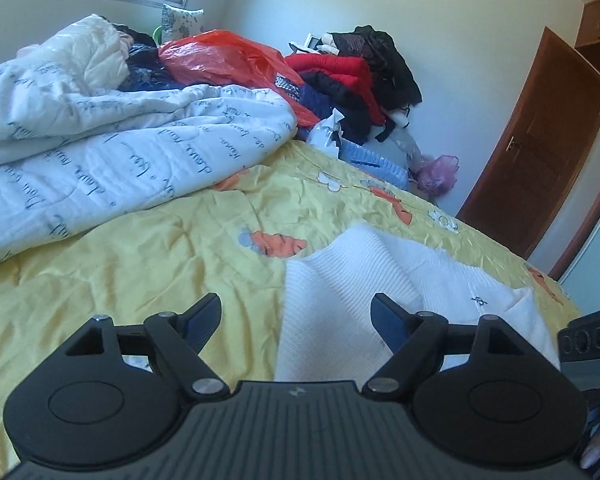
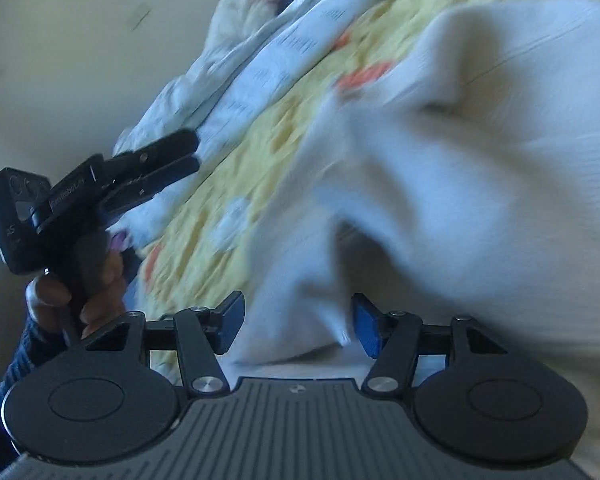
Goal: Fold small clothes
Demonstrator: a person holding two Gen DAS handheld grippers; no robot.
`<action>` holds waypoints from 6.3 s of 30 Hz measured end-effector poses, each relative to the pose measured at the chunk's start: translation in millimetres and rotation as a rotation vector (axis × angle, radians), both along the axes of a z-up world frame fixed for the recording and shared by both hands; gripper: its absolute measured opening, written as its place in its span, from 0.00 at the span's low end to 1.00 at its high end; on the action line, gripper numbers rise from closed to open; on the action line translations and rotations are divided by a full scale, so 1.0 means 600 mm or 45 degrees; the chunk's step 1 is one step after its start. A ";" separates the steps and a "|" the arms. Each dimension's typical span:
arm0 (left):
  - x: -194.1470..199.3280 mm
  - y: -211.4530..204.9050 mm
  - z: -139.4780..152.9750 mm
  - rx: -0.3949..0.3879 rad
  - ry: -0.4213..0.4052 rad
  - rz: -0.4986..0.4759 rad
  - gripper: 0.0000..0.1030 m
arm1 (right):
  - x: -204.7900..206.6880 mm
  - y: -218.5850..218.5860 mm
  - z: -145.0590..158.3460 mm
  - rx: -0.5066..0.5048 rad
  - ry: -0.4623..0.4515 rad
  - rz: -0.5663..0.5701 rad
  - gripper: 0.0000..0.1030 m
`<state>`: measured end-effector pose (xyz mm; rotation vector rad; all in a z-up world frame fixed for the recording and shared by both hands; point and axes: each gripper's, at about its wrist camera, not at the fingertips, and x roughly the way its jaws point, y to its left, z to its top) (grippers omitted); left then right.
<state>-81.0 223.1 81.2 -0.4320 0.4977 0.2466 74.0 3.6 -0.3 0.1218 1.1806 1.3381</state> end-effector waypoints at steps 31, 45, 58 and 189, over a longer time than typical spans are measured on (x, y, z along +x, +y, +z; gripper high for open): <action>0.117 -0.144 -0.004 -0.120 -0.231 -0.065 0.80 | 0.198 -0.163 0.431 0.796 -0.140 -0.342 0.20; 0.181 -0.106 -0.017 -0.146 -0.108 -0.169 0.80 | 0.273 -0.502 0.024 0.097 0.100 -0.984 0.20; 0.367 -0.100 -0.119 -0.112 0.312 -0.157 0.20 | 0.250 -0.513 0.026 0.011 -0.021 -0.943 0.18; 0.237 -0.347 -0.136 0.408 0.219 -0.399 0.94 | 0.003 -0.352 0.062 -0.392 -0.679 -1.145 1.00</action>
